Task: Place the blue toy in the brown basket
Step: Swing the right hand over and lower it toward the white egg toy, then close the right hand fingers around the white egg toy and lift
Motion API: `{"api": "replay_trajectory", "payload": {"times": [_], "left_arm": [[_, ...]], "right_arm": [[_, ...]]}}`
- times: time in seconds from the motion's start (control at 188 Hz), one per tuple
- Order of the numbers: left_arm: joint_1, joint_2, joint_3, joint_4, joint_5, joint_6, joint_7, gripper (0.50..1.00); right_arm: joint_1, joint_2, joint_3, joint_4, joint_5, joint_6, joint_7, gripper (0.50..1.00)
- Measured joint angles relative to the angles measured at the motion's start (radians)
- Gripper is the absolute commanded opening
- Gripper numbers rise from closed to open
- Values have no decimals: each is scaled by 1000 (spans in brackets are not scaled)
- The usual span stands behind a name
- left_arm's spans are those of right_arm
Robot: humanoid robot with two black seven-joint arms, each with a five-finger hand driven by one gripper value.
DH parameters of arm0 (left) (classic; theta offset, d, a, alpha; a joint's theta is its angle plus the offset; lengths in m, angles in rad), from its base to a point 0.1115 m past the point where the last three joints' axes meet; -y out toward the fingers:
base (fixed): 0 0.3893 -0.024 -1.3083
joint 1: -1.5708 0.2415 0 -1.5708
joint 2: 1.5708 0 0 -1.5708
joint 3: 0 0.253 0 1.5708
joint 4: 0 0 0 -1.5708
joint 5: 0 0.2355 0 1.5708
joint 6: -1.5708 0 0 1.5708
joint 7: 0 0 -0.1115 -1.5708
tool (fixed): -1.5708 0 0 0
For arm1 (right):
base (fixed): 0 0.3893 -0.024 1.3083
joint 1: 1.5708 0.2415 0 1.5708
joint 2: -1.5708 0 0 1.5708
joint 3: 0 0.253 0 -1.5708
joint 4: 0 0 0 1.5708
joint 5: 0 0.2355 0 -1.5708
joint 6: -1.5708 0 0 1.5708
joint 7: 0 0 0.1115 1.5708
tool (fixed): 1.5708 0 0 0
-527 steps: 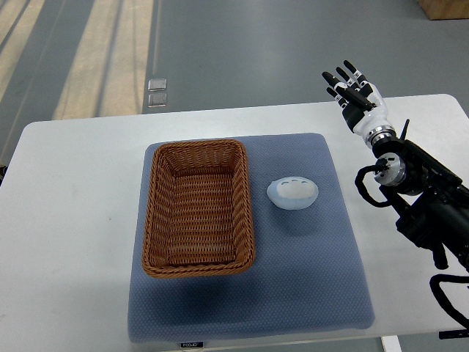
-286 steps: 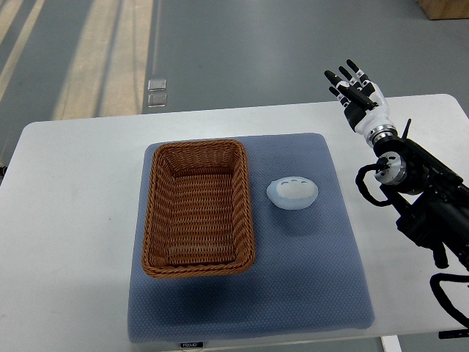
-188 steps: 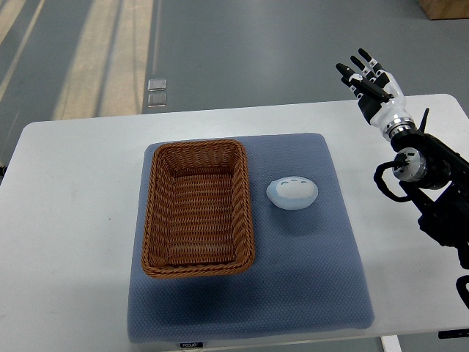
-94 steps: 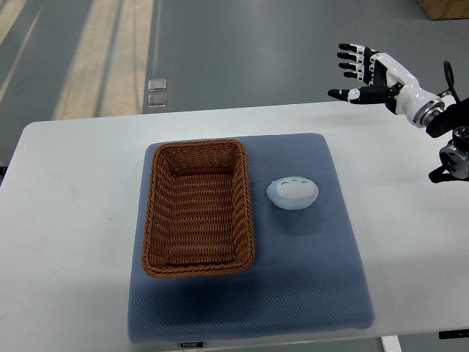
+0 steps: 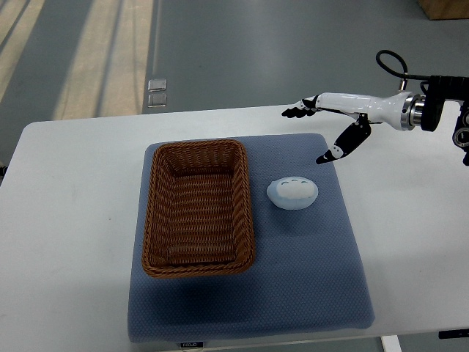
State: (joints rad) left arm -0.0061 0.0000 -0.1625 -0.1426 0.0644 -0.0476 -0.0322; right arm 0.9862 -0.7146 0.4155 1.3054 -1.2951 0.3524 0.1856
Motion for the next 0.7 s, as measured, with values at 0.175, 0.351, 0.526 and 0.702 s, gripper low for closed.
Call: {"api": "replay_trajectory", "payload": {"times": [0.175,0.351,0.526,0.702], "left_arm": [[0,0,0,0,0,0,0,1000],[0,0,0,0,0,0,0,1000],[0,0,0,0,0,0,0,1000],[0,0,0,0,0,0,0,1000]], "right_arm": [[10,56,-40,2,-98,25,-51,905],[0,114,-120,-4,-161,26,-85,901],[0,138,-133,-11,-168,24,-161,889],[-4,154,-136,-12,-165,26,-205,887]]}}
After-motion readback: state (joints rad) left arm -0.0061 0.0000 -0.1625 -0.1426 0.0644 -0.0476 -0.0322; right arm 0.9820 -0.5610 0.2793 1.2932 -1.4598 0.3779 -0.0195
